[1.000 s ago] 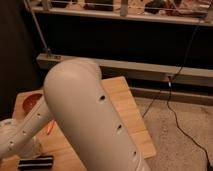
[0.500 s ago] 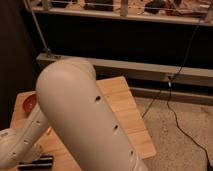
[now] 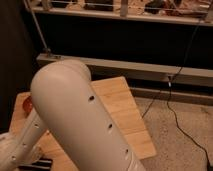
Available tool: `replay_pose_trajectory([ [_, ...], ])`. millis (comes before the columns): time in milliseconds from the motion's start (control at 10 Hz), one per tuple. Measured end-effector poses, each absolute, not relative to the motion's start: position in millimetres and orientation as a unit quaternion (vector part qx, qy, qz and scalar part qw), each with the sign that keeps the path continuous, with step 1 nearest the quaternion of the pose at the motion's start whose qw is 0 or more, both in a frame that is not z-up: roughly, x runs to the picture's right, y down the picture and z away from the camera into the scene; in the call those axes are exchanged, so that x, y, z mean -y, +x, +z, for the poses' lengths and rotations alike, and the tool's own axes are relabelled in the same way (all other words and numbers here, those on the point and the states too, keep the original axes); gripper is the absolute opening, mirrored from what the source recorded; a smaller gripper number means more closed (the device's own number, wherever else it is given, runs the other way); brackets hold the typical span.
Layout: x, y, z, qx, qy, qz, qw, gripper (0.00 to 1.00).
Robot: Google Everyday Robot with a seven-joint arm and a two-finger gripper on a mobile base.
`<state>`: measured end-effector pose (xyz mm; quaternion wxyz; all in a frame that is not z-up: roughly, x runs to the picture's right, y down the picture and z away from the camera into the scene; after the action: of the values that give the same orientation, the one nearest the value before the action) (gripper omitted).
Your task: Push the eraser across the table
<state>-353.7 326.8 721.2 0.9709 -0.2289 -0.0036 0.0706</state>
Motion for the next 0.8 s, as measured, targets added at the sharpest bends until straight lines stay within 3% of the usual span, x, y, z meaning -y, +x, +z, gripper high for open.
replay_pose_trajectory([
  [800, -416.1, -345.1, 645.5, 0.005, -0.411, -0.041, 0.911, 0.00],
])
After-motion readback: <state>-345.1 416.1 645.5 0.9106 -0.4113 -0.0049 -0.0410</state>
